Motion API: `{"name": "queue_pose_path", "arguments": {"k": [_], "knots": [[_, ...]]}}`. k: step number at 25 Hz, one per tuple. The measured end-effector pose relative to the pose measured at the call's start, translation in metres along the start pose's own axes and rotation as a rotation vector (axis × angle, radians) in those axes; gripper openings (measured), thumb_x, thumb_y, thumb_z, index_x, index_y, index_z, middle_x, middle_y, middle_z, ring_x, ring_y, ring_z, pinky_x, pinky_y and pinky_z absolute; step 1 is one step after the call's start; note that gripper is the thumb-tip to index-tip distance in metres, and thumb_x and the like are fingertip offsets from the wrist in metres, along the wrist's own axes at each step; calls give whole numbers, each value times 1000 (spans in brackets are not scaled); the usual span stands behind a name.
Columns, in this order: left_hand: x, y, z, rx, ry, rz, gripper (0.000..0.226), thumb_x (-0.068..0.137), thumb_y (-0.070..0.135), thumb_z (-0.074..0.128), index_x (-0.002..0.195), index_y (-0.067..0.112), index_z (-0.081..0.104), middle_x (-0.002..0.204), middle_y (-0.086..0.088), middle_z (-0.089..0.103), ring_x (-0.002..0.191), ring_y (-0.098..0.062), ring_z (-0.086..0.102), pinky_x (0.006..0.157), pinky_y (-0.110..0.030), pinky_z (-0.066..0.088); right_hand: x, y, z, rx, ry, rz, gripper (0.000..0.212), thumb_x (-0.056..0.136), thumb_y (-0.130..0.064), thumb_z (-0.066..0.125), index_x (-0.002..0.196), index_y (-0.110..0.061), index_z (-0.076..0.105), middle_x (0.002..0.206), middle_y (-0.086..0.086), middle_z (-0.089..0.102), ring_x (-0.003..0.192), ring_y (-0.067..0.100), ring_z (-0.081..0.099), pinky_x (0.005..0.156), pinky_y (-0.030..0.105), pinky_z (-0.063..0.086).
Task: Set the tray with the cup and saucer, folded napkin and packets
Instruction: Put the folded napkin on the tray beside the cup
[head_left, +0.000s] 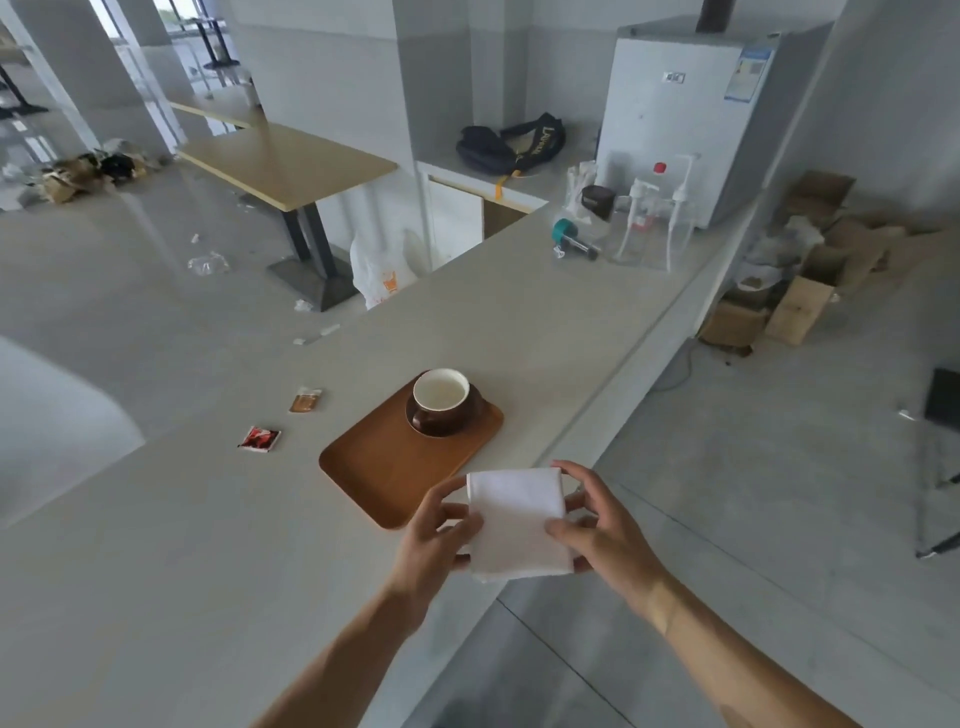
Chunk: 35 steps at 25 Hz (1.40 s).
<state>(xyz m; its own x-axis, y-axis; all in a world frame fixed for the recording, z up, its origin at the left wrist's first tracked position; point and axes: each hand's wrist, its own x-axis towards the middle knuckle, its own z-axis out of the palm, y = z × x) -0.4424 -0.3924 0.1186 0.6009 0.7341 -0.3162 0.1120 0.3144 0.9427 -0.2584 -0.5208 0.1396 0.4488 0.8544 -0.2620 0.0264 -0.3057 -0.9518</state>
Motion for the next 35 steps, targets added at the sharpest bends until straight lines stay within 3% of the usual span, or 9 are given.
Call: {"name": "queue_pose_path", "arguments": {"k": [3,7,12,17,20,24,27,29,35], "knots": [[19,1,-7,-71,44,-32,34,85,7,71,116,20,68,112,-14,66,99,-29,69,80,-43,60,34,2,-1,-6,-9,-9,60,76,-26,72,122,-57,49,104,1,62,86,18,69,63,41,62],[50,-2,-23,-56,151,-25,27,86,8,72,112,17,69,110,-9,69,100,-28,69,85,-47,59,81,1,17,-77,3,-41,56,81,-24,72,121,-56,48,103,-7,64,85,15,68,59,33,61],[88,-11,-51,-42,384,-4,25,89,14,69,113,21,66,105,-3,67,96,-23,67,79,-36,61,156,-6,57,-226,-75,-53,57,83,-26,72,129,-49,47,107,-15,64,92,11,65,61,27,60],[106,-34,-90,-56,561,-76,22,90,18,68,112,23,65,98,-4,69,85,-18,71,66,-32,62,218,1,104,-372,-301,-27,66,79,-19,73,136,-40,48,123,-18,61,112,3,58,96,35,54],[109,-50,-106,31,663,-124,26,91,15,68,115,25,65,93,-2,70,77,-13,71,61,-26,59,243,12,126,-508,-459,-19,75,78,-15,73,144,-34,42,140,-14,49,128,4,45,108,35,45],[115,-68,-109,96,782,-201,33,88,10,67,118,24,67,96,5,73,78,-4,69,64,-16,55,264,32,141,-669,-638,-30,80,84,-18,71,150,-36,29,135,-13,44,126,7,42,103,24,40],[124,-72,-96,175,806,-252,44,88,11,65,131,19,60,113,2,64,94,-10,66,78,-29,60,283,42,143,-768,-697,-64,80,87,-22,69,151,-36,24,130,-13,44,114,3,44,92,17,40],[128,-73,-89,255,829,-262,48,90,11,62,136,19,55,115,4,56,96,-10,62,80,-30,59,289,45,144,-809,-731,-115,76,89,-22,66,152,-33,24,135,-10,48,114,5,48,89,13,39],[134,-75,-70,577,815,-326,52,91,16,56,141,24,42,123,3,49,96,-17,58,78,-28,51,303,53,135,-989,-809,-328,70,91,-27,61,152,-25,28,141,-5,49,121,14,56,90,22,48]]}}
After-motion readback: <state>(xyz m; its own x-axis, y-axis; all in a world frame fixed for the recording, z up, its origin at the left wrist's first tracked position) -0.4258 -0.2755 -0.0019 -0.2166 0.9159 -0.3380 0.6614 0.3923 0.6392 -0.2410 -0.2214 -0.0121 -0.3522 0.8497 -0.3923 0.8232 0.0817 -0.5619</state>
